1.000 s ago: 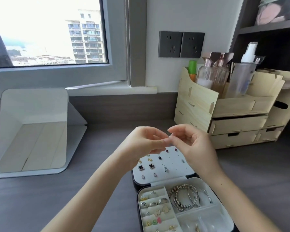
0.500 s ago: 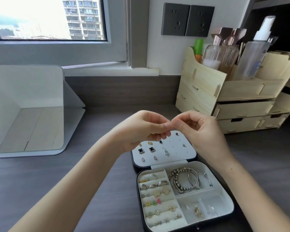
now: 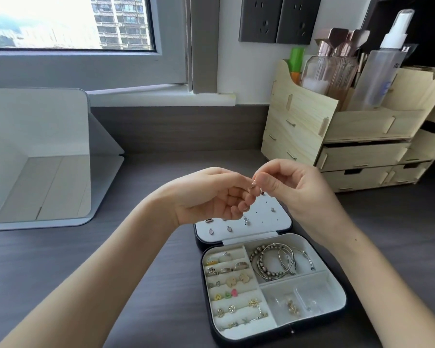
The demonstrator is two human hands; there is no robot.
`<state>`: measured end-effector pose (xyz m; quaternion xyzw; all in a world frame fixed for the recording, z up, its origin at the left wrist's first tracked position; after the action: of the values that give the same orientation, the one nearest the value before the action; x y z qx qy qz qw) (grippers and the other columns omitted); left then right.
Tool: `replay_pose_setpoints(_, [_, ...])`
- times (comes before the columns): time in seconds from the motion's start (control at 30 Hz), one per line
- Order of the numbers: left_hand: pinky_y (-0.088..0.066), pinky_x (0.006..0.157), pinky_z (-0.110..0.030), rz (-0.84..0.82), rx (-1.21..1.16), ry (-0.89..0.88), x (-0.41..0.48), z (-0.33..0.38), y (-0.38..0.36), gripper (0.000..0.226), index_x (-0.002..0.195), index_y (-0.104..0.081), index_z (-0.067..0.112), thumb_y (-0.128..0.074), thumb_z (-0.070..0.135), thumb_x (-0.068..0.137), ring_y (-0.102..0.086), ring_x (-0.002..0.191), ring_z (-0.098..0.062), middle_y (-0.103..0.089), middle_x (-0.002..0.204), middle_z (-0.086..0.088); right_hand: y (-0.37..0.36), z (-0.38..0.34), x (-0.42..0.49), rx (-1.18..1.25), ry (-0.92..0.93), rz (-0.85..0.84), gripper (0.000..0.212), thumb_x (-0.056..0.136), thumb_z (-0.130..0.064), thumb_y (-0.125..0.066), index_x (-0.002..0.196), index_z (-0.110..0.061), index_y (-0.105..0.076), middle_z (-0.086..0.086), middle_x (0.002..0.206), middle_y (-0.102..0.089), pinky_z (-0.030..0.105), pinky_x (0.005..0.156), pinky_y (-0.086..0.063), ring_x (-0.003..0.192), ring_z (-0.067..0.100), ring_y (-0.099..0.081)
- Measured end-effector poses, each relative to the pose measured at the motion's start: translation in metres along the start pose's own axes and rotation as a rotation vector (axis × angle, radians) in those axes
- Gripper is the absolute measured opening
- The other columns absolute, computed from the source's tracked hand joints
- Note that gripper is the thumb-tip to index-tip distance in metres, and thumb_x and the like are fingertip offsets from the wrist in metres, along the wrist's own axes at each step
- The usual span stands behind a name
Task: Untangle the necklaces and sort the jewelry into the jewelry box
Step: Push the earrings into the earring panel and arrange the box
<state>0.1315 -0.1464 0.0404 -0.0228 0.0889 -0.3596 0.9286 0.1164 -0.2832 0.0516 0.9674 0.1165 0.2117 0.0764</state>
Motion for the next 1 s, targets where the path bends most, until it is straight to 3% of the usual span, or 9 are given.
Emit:
replay_pose_setpoints(0.1, [-0.044, 0.063, -0.022, 0.142, 0.09, 0.033, -0.001, 0.0, 0.01, 0.025, 0.089, -0.069, 0.007, -0.053, 0.026, 0.094, -0.056, 0.067, -0.011, -0.063, 0.078, -0.003, 0.005, 0.005, 0.001, -0.026, -0.054, 0.1, 0.017, 0.074, -0.035, -0.064, 0.077, -0.018, -0.067, -0.006, 0.069, -0.066, 0.025, 0.067, -0.047, 0.071, 0.008, -0.059])
replay_pose_setpoints(0.2, [-0.046, 0.061, -0.028, 0.601, 0.629, 0.032, 0.0, -0.003, 0.039, 0.025, 0.079, -0.066, 0.008, -0.054, 0.026, 0.091, -0.054, 0.065, -0.014, -0.063, 0.076, -0.003, 0.012, 0.01, 0.003, -0.031, -0.1, 0.198, 0.013, 0.078, -0.029, -0.069, 0.07, -0.019, -0.067, -0.007, 0.065, -0.066, 0.016, 0.066, -0.046, 0.068, 0.006, -0.057])
replay_pose_setpoints(0.27, [-0.049, 0.067, -0.032, 0.776, 0.955, 0.019, 0.002, -0.008, 0.051, 0.021, 0.079, -0.062, 0.012, -0.051, 0.025, 0.09, -0.054, 0.071, -0.019, -0.062, 0.08, -0.003, 0.016, 0.015, 0.003, -0.055, -0.141, 0.234, 0.016, 0.081, -0.022, -0.07, 0.066, -0.017, -0.067, -0.006, 0.063, -0.065, 0.012, 0.063, -0.044, 0.064, 0.005, -0.056])
replay_pose_setpoints(0.4, [-0.045, 0.081, -0.028, 0.762, 1.171, 0.098, 0.011, -0.026, 0.058, 0.027, 0.105, -0.067, 0.014, -0.048, 0.028, 0.093, -0.058, 0.101, -0.024, -0.066, 0.107, -0.003, 0.017, 0.023, 0.003, -0.13, -0.228, 0.268, 0.02, 0.081, -0.022, -0.07, 0.063, -0.012, -0.067, 0.003, 0.064, -0.063, 0.01, 0.054, -0.04, 0.058, 0.005, -0.051])
replay_pose_setpoints(0.47, [-0.046, 0.08, -0.03, 0.74, 1.189, 0.131, 0.014, -0.031, 0.06, 0.031, 0.104, -0.068, 0.009, -0.045, 0.028, 0.095, -0.059, 0.1, -0.026, -0.068, 0.106, -0.007, 0.016, 0.027, 0.003, -0.156, -0.269, 0.265, 0.021, 0.08, -0.023, -0.071, 0.064, -0.011, -0.066, 0.002, 0.062, -0.059, 0.009, 0.049, -0.038, 0.053, 0.004, -0.047])
replay_pose_setpoints(0.57, [-0.042, 0.065, -0.029, 0.717, 1.152, 0.128, 0.017, -0.035, 0.061, 0.035, 0.095, -0.067, 0.003, -0.042, 0.027, 0.097, -0.061, 0.089, -0.028, -0.068, 0.095, -0.013, 0.015, 0.033, 0.002, -0.248, -0.295, 0.271, 0.023, 0.08, -0.024, -0.071, 0.062, -0.011, -0.066, 0.003, 0.06, -0.058, 0.016, 0.05, -0.038, 0.055, 0.01, -0.047])
replay_pose_setpoints(0.73, [-0.044, 0.081, -0.027, 0.705, 0.975, 0.003, 0.024, -0.025, 0.048, 0.028, 0.116, -0.064, 0.019, -0.051, 0.03, 0.094, -0.06, 0.096, -0.02, -0.065, 0.09, 0.004, 0.014, 0.04, 0.005, -0.412, -0.325, 0.29, 0.026, 0.079, -0.025, -0.071, 0.057, -0.013, -0.066, -0.004, 0.053, -0.056, 0.03, 0.06, -0.041, 0.056, 0.012, -0.048])
replay_pose_setpoints(0.87, [-0.042, 0.068, -0.025, 0.816, 1.049, -0.025, 0.035, -0.02, 0.047, 0.017, 0.094, -0.069, 0.012, -0.06, 0.024, 0.087, -0.059, 0.085, -0.019, -0.067, 0.089, -0.001, 0.014, 0.05, 0.007, -0.492, -0.349, 0.286, 0.028, 0.076, -0.027, -0.07, 0.06, -0.004, -0.065, 0.008, 0.056, -0.057, 0.031, 0.058, -0.04, 0.056, 0.016, -0.044])
replay_pose_setpoints(1.0, [-0.034, 0.064, -0.028, 0.927, 1.152, -0.097, 0.033, -0.018, 0.043, 0.012, 0.088, -0.058, 0.011, -0.063, 0.022, 0.084, -0.051, 0.083, -0.02, -0.058, 0.085, 0.0, 0.014, 0.058, 0.01, -0.539, -0.392, 0.262, 0.033, 0.075, -0.027, -0.069, 0.051, -0.006, -0.06, -0.008, 0.042, -0.042, 0.028, 0.055, -0.034, 0.05, 0.015, -0.038])
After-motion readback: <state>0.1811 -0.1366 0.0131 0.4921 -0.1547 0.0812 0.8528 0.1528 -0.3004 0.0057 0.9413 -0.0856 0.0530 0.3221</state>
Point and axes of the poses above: each hand's wrist, its own x-axis towards the middle knuckle, its own y-axis out of the back of the hand, z = x × y, the point moved 4 cm from there along x, towards the middle knuckle
